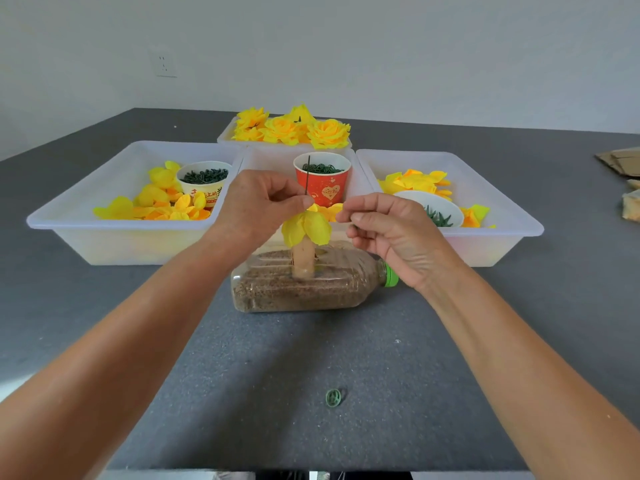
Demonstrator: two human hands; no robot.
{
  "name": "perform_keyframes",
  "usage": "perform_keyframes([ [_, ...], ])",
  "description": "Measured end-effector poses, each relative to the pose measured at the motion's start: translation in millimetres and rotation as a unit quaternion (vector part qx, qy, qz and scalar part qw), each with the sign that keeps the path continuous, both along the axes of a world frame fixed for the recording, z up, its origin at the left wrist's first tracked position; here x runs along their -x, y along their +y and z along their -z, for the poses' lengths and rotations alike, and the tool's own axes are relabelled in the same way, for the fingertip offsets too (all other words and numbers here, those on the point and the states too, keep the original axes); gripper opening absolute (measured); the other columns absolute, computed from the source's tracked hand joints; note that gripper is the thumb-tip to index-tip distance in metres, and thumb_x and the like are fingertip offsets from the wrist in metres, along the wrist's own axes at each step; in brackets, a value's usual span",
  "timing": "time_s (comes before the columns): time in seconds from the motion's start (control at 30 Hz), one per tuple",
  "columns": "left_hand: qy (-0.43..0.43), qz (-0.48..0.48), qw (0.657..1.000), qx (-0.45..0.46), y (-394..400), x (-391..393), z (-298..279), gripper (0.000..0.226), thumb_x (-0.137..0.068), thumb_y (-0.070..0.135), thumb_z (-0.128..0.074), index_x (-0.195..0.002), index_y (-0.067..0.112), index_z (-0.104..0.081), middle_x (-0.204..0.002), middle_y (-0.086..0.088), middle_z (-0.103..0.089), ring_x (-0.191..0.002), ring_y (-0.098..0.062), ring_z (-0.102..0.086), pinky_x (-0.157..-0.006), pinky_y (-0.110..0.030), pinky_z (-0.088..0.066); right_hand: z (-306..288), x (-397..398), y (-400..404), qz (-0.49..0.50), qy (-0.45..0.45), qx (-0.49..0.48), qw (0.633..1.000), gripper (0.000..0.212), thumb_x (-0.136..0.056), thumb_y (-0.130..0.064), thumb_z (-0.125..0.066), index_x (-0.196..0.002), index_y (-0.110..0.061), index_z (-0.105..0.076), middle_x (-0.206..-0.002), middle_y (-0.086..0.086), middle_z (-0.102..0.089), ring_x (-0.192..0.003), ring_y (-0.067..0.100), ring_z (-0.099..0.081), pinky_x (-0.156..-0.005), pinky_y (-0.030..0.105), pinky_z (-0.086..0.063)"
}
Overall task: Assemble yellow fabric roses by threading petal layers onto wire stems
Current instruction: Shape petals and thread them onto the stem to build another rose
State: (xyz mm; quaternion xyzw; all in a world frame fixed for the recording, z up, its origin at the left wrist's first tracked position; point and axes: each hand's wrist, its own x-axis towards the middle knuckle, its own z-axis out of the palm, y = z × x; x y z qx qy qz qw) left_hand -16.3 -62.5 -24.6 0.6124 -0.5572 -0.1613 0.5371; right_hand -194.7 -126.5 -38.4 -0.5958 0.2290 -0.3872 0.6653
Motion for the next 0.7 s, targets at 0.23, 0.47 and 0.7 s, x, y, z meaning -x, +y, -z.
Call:
perform_keyframes([
  [0.23, 0.002, -0.025, 1.000, -0.013, 3.9, 5.4, -1.9, 0.006, -0.080, 0.008, -0.072, -0.078, 0.010, -0.067, -0.072, -0.005, -0.062, -0.069, -0.015, -0.052, -0.059, -0.018, -0.044, 11.1, 18.7, 32.0, -0.020, 0.094, 0.044, 0.994, 0.037, -0.080, 0.016, -0.040, -0.071, -0.010, -0.065, -0.059, -0.003, -0.057, -0.047, 0.006, -0.038, -0.044, 0.015, -0.035],
  [0.47, -0.018, -0.054, 0.998, -0.020, 9.3, 10.1, -4.4, 0.003, -0.081, 0.010, -0.071, -0.082, 0.009, -0.068, -0.083, -0.011, -0.066, -0.073, -0.017, -0.055, -0.076, -0.037, -0.053, 32.1, 25.2, 59.9, -0.075, 0.258, 0.121, 0.955, 0.039, -0.076, 0.007, -0.040, -0.055, -0.015, -0.064, -0.051, -0.006, -0.050, -0.049, 0.002, -0.040, -0.046, 0.018, -0.026],
  [0.7, -0.033, -0.073, 0.997, -0.017, 12.0, 13.4, -5.0, 0.006, -0.081, 0.010, -0.071, -0.086, 0.007, -0.070, -0.071, 0.000, -0.062, -0.067, -0.010, -0.052, -0.060, -0.015, -0.047, 51.2, 38.3, 75.9, -0.192, 0.399, 0.252, 0.860, 0.005, -0.078, -0.018, -0.072, -0.074, -0.019, -0.070, -0.042, -0.012, -0.044, -0.044, 0.001, -0.039, -0.050, 0.009, -0.034],
])
